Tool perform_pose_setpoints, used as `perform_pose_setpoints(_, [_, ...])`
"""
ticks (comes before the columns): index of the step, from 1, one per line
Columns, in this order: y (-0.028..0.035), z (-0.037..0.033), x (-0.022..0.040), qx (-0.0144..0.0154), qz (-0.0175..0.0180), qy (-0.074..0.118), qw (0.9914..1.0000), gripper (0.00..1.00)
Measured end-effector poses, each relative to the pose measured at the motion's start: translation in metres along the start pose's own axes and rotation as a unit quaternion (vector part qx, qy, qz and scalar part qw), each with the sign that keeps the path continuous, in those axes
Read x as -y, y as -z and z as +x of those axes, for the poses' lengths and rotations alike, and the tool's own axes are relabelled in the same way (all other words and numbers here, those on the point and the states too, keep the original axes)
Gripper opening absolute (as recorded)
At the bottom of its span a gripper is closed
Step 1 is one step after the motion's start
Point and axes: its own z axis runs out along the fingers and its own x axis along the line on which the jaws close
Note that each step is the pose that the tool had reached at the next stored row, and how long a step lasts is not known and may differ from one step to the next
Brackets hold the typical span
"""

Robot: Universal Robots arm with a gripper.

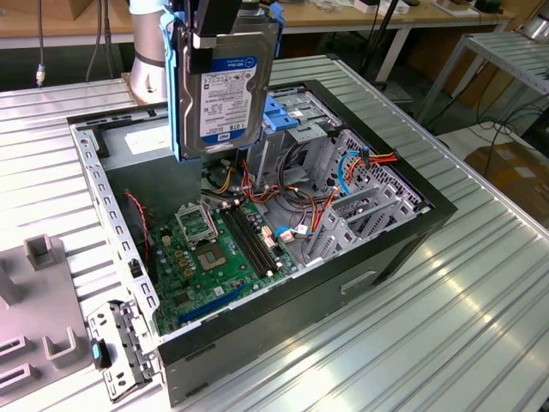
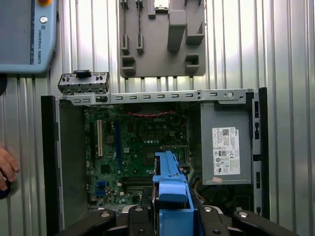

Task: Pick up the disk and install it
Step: 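Insert the disk into the insertion slot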

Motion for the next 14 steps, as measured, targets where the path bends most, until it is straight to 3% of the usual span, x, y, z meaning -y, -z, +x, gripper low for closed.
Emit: perform_pose_setpoints(14, [-0.0002, 0.0041, 0.0002, -0.0016, 0.0001, 0.000, 1.00000, 0.37])
